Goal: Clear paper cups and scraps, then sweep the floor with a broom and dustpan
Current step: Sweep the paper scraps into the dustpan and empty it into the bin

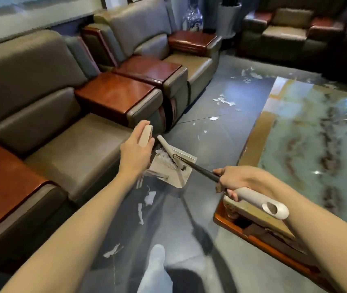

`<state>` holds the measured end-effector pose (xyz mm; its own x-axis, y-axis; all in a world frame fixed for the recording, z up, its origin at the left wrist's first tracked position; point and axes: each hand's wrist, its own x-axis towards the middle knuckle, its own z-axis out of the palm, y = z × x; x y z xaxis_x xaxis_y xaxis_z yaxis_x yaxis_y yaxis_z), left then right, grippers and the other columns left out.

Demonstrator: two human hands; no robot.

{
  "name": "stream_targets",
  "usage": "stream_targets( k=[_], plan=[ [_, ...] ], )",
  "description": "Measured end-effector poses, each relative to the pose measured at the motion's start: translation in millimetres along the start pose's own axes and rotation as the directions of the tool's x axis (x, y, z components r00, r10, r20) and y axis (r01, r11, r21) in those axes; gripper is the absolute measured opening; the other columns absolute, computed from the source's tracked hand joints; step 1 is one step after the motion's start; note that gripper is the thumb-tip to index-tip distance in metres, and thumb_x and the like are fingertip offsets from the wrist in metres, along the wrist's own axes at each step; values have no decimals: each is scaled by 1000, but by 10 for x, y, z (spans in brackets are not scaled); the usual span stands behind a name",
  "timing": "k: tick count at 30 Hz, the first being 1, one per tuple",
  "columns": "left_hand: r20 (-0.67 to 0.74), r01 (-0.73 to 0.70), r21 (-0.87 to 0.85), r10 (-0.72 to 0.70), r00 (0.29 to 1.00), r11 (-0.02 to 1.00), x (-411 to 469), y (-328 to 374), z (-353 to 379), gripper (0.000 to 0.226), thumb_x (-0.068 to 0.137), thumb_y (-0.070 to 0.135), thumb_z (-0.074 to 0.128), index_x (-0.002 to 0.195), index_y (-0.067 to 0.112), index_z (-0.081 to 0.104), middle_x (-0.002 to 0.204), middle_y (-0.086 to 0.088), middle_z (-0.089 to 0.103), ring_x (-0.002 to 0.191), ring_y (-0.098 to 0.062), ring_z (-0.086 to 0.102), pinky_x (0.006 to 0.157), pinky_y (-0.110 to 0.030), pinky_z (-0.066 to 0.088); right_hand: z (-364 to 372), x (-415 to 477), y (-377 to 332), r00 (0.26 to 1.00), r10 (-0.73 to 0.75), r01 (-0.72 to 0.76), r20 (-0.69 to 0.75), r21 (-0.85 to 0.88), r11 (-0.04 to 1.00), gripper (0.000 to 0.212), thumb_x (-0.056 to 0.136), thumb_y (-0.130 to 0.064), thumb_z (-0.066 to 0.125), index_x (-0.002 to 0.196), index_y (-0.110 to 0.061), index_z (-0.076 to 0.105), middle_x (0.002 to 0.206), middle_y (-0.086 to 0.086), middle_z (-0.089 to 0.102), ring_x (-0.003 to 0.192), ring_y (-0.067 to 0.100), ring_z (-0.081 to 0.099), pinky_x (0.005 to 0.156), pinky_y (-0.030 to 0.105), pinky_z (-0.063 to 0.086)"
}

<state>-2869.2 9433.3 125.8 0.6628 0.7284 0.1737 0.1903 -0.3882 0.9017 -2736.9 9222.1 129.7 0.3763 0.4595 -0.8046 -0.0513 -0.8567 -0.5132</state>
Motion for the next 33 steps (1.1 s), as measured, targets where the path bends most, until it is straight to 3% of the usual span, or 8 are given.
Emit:
stream_targets(
  k=[2, 8, 13, 15, 17, 23, 31, 33],
  plan=[
    [71, -33, -21, 35, 997, 999, 589, 27, 207, 44, 90, 22, 59, 113, 58, 50, 97, 5, 61, 95, -36, 63, 79, -59, 54, -302, 182, -219, 998, 25, -21, -54, 78, 997, 50, 93, 3, 40, 135, -24, 38, 57, 3, 43, 29, 7, 36, 32, 13, 34],
    [207, -203, -71, 214, 955, 977, 2080, 288, 875, 36, 88, 29, 59, 117, 49, 51, 90, 17, 63, 85, -27, 64, 83, -57, 51, -1141, 669, -759, 981, 106, -50, -160, 317, 947, 54, 91, 1, 45, 136, -26, 35, 42, -2, 44, 33, 7, 40, 33, 17, 37],
    [282, -225, -137, 256, 925, 965, 3231, 372, 1671, 39, 91, 20, 62, 127, 32, 55, 108, -2, 67, 93, -25, 66, 86, -44, 54, -1926, 1200, -1076, 961, 150, -33, -231, 444, 896, 39, 92, 1, 48, 123, -22, 46, 42, 0, 43, 36, 9, 39, 35, 18, 37],
    [306, -227, -160, 267, 914, 961, 3679, 415, 2046, 40, 91, 19, 62, 129, 31, 56, 102, 0, 67, 74, -10, 65, 67, -26, 56, -2308, 1442, -1190, 955, 157, -18, -251, 479, 878, 35, 92, 3, 47, 116, -23, 45, 41, 0, 42, 35, 8, 39, 35, 17, 37],
    [331, -242, -162, 284, 900, 957, 4140, 457, 2436, 36, 92, 19, 62, 125, 32, 57, 91, -1, 66, 55, -11, 61, 51, -22, 52, -2763, 1723, -1286, 952, 158, -8, -262, 495, 869, 34, 91, 3, 47, 116, -20, 47, 45, 2, 43, 33, 8, 39, 35, 16, 38],
    [337, -254, -167, 297, 893, 953, 5601, 788, 3522, 33, 92, 12, 59, 122, 25, 58, 72, 4, 56, 44, -4, 52, 39, -14, 42, -4312, 2516, -1656, 936, 192, -28, -296, 479, 878, 25, 89, -2, 53, 113, -11, 53, 48, 2, 51, 35, 8, 44, 39, 19, 41],
    [375, -369, -104, 380, 846, 924, 7548, 1250, 4721, 35, 94, 20, 59, 128, 27, 53, 102, -9, 60, 67, -22, 59, 44, -15, 46, -6303, 3477, -2348, 921, 156, 16, -356, 436, 900, 28, 89, -5, 56, 116, -11, 55, 64, 7, 52, 43, 9, 47, 43, 21, 45],
    [357, -403, -98, 410, 839, 910, 8096, 1309, 5133, 37, 92, 18, 60, 128, 27, 54, 106, -8, 62, 76, -27, 61, 56, -23, 53, -6826, 3828, -2466, 914, 152, 35, -376, 445, 895, 26, 89, -7, 57, 113, -17, 54, 66, 6, 53, 46, 9, 48, 44, 20, 47]
  ],
)
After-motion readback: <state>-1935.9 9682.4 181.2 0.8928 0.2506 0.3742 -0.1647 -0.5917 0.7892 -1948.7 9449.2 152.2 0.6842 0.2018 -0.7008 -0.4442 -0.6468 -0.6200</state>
